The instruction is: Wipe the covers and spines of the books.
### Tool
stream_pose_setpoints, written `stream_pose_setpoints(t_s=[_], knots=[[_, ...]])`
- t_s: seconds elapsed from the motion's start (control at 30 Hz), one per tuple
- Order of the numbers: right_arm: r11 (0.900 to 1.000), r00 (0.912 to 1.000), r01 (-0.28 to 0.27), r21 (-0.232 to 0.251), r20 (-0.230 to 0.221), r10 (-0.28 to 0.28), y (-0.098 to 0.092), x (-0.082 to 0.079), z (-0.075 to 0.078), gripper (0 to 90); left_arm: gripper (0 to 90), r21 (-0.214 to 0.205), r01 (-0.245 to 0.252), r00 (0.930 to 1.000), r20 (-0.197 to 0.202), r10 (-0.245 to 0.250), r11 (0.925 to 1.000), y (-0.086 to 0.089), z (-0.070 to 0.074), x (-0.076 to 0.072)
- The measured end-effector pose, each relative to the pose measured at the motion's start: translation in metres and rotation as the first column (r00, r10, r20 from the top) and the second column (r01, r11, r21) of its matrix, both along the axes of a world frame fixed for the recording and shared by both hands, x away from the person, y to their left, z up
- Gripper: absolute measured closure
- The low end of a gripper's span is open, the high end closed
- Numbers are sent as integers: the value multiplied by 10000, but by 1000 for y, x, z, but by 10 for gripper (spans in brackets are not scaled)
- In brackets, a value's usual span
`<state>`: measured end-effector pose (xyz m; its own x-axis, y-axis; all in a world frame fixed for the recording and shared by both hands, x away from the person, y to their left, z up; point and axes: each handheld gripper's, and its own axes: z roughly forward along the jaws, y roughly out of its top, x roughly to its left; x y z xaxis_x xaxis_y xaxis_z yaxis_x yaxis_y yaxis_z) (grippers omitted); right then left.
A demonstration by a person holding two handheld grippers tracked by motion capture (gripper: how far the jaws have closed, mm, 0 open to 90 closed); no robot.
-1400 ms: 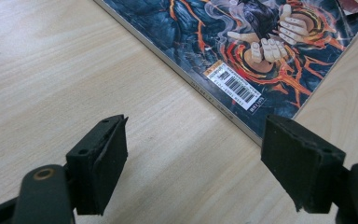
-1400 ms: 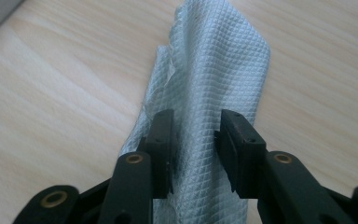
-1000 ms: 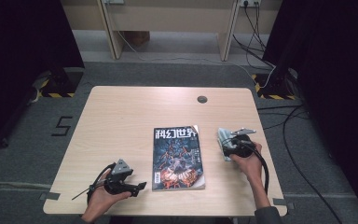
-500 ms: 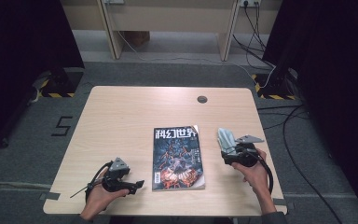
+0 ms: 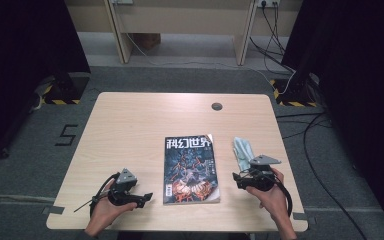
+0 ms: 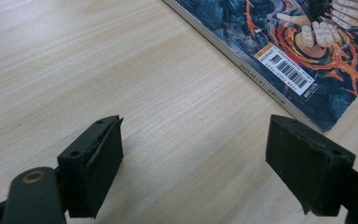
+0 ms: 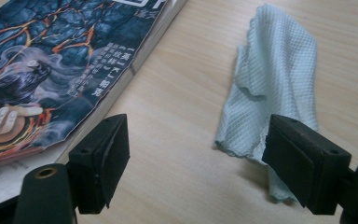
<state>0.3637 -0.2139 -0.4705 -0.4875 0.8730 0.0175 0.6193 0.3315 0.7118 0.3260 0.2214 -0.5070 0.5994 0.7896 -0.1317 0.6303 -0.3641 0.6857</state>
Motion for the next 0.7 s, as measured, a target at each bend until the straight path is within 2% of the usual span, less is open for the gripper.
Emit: stream_pose_setpoints(t_s=[0.23,0.4,0.7], knots=[[9995,9995,-296,-111,-143,295,8,-12,-11,207,184,-1,-62,10000,-12,62,10000,1,0,0],[9968,9976,-659,-449,-248,648,14,-22,-16,192,184,48,-45,10000,-3,45,10000,1,0,0],[9966,9969,-669,-486,-451,648,14,-36,-20,169,184,112,4,10000,-20,-4,9999,0,-1,0]])
